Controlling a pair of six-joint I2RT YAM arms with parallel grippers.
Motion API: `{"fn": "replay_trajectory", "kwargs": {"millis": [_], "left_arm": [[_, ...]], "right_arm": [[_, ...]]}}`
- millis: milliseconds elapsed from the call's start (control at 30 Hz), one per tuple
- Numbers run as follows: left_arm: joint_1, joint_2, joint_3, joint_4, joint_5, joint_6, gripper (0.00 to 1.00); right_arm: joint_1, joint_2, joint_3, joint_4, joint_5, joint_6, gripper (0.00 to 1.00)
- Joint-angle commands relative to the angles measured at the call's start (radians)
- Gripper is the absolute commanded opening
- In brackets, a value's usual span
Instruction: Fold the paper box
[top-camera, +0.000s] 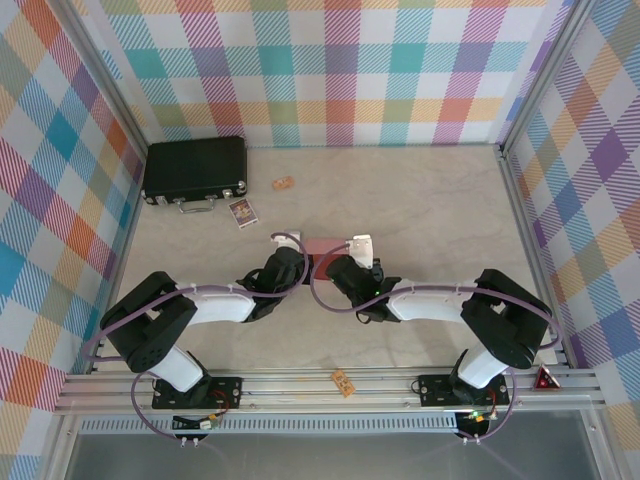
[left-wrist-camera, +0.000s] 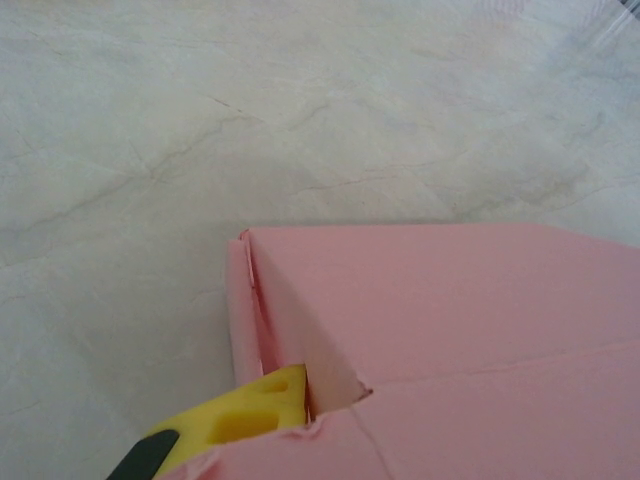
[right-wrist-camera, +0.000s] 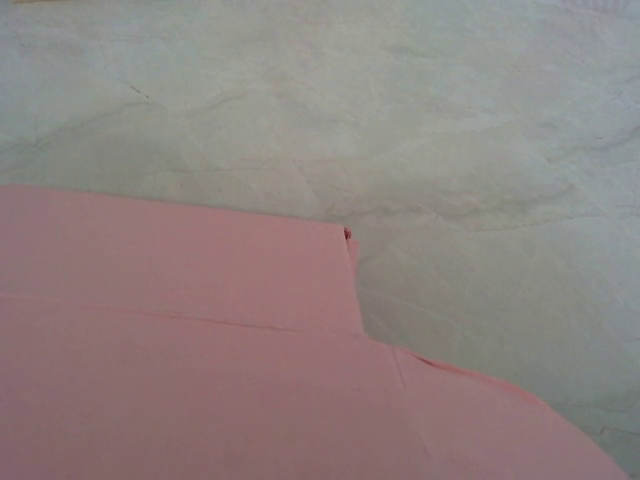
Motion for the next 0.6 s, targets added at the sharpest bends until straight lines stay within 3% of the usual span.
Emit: {"fn": "replay_trajectory", "kwargs": {"millis": [0,567], "left_arm": [[-0.031,-0.016,-0.021,0.022,0.029,-0.011,0.12],[-0.064,-0.007,-0.067,0.014,0.028,-0.054,0.14]], "right_arm": [[0.021,-0.013,-0.020,-0.010,-0.005,0.044,0.14],[0.065,-0.034,-0.049,-0.142,0.012,0.186,0.18]]}}
